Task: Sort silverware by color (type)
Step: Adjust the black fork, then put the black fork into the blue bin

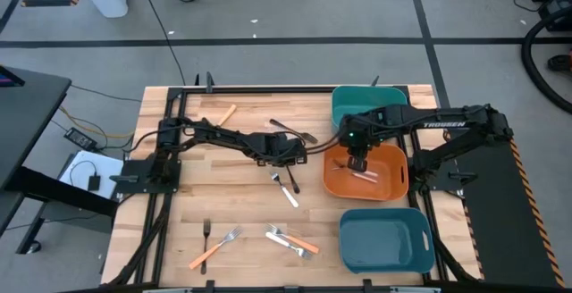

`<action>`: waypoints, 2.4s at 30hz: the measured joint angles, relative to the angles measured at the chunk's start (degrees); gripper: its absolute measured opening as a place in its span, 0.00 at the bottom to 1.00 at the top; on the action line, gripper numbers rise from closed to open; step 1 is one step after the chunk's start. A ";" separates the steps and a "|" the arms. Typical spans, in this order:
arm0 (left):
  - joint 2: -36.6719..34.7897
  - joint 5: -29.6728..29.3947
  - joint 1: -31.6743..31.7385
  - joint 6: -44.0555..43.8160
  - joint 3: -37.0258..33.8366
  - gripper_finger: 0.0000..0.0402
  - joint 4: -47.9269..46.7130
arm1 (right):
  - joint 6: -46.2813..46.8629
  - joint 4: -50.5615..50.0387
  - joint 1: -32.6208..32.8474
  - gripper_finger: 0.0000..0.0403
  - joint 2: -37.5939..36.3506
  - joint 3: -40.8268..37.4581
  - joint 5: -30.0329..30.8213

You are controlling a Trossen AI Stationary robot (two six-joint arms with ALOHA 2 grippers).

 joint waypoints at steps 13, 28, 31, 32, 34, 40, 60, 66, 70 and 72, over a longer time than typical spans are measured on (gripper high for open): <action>-0.53 -0.45 -1.54 2.57 0.21 0.24 -9.23 | 0.00 2.33 -2.05 0.26 0.00 0.00 -0.04; -6.46 -4.36 -1.30 5.81 -0.02 0.24 -15.30 | -1.63 3.73 -2.07 0.26 0.00 0.00 -0.04; -7.25 -5.21 -1.20 6.49 -0.12 0.24 -24.97 | -1.95 3.59 -2.07 0.26 0.00 0.00 -0.20; -7.71 -5.27 -0.96 6.87 -0.12 0.24 -28.05 | -1.95 3.63 -2.07 0.26 0.00 0.00 -0.20; -8.34 -5.41 -0.37 7.22 -0.07 0.24 -34.19 | -1.97 3.60 -2.07 0.26 0.00 0.00 -0.22; -10.91 -4.10 -0.55 7.22 -0.08 0.24 -39.51 | -1.99 3.72 -2.07 0.26 -0.01 0.00 -0.22; -7.77 -12.63 7.52 14.03 -0.19 0.24 -49.76 | -2.87 4.25 -2.07 0.26 -0.01 0.00 -0.22; -6.30 -13.21 9.77 18.09 -0.19 0.24 -49.13 | -1.42 4.19 -2.07 0.26 0.00 0.00 -0.22; -4.08 -12.99 10.13 20.36 -0.19 0.24 -49.18 | -1.36 4.00 -2.07 0.26 0.00 0.00 -0.22; -3.31 -12.96 9.91 20.57 -0.19 0.24 -49.47 | -1.38 3.95 -2.07 0.26 0.00 0.00 -0.22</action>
